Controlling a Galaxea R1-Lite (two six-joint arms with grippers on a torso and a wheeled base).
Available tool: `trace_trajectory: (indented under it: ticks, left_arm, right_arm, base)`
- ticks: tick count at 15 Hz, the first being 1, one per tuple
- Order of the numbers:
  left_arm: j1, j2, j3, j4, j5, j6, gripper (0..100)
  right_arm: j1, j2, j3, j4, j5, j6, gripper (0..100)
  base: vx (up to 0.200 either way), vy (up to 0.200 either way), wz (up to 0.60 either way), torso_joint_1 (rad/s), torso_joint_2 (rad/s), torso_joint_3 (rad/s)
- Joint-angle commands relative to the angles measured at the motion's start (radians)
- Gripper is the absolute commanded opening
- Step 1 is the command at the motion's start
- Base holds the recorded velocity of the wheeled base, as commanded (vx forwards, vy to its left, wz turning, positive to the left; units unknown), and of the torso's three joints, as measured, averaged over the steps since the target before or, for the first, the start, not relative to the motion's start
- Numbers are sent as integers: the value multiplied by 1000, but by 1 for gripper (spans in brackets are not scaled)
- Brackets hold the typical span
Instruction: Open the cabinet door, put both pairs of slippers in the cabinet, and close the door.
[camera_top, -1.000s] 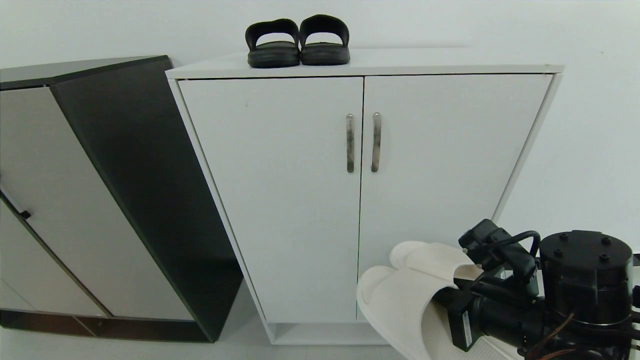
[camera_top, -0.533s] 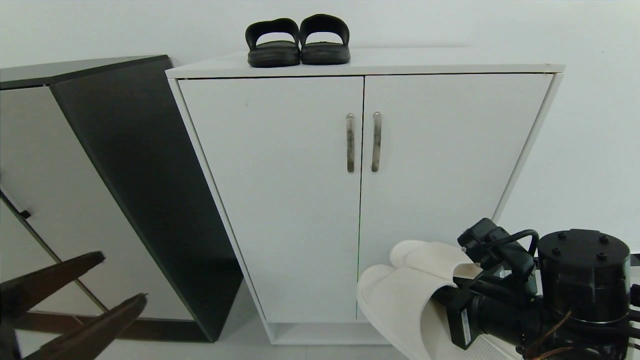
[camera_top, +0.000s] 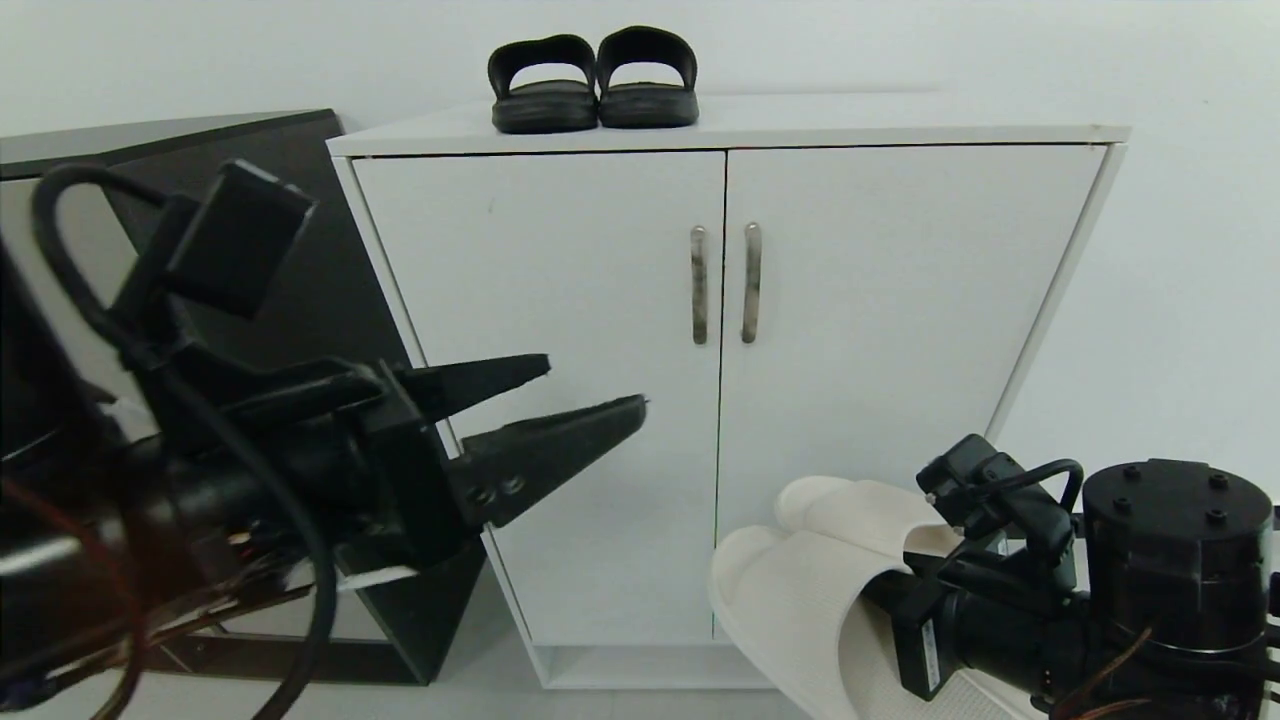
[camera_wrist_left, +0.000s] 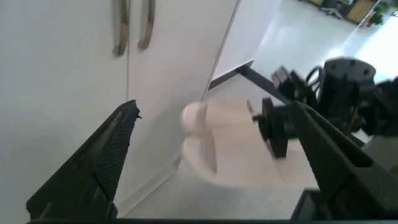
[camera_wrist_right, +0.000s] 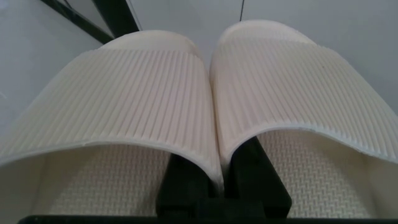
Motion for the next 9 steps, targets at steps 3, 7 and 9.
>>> trace_trajectory:
  ticks: [3,7,9]
  left_arm:
    - [-51,279,-255,-1,-24,-6,100]
    - [-79,385,-382,33,-120,-9,100]
    - [-77,435,-477,73,-204,-26,100]
  right_arm:
    - [1,-2,-5,-1,0,0,0]
    - [3,0,-2,-1,18,0,0]
    - [4,1,-2,-1,18,-2,0]
  base:
    - [0,0,0,0,0,0]
    - [0,0,0,0,0,0]
    - [0,0,0,0,0,0]
